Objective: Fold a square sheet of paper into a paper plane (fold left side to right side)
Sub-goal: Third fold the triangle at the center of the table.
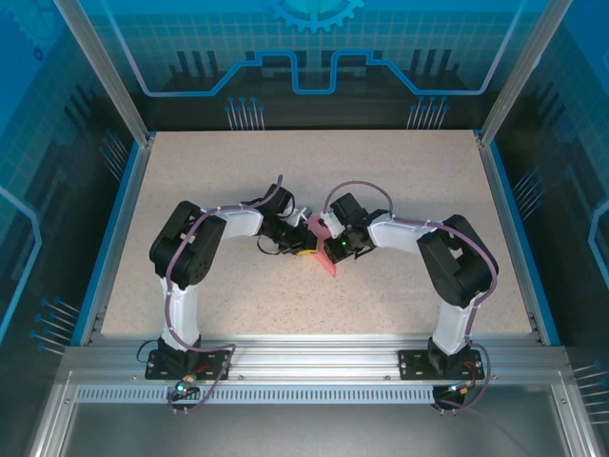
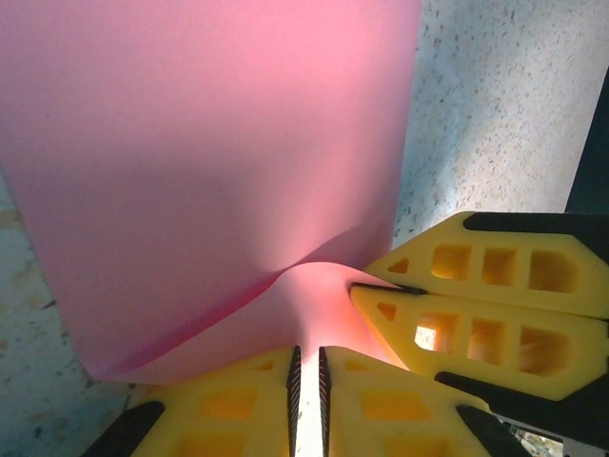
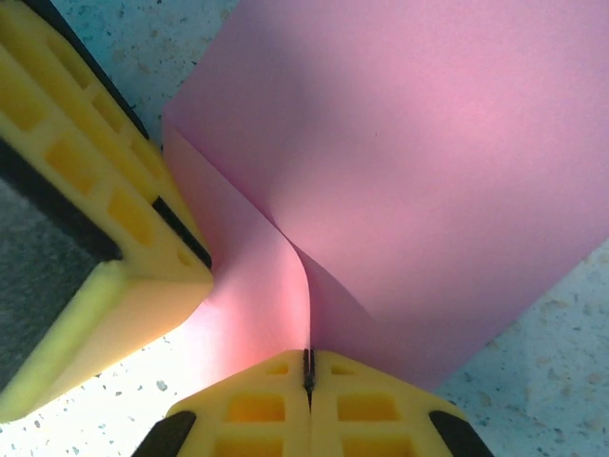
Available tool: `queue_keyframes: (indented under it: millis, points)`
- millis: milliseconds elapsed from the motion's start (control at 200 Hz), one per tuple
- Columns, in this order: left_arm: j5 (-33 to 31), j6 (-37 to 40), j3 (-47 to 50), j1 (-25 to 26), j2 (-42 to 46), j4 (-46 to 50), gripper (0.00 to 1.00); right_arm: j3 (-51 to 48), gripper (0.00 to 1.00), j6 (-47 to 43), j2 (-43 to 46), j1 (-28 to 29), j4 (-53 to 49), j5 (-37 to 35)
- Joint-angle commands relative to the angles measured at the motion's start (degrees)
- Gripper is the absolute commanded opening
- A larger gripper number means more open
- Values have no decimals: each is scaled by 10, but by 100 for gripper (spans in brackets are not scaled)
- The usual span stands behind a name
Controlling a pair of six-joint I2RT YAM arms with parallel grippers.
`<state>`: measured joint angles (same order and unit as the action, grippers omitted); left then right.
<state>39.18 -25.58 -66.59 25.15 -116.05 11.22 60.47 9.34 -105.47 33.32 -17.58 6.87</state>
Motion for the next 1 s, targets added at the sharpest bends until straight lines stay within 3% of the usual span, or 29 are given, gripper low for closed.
queue_keyframes:
  millis: [0,365,565,685,820,990]
  points:
    - [-19,1,12,2,-10,3,16,-7,5,-9,-29,0,-49,6]
    - [-55,4,17,3,-21,30,11,16,10,15,-5,-10,-45,25]
    - [-62,-3,22,2,-27,30,10,55,27,38,27,-17,-74,6]
    - [-62,-5,23,2,-28,29,9,63,32,53,55,-19,-108,-17]
    - [-65,-5,22,2,-28,33,9,46,31,86,95,-17,-133,10]
    - [-65,-6,20,2,-29,35,9,4,18,169,120,-4,-120,101]
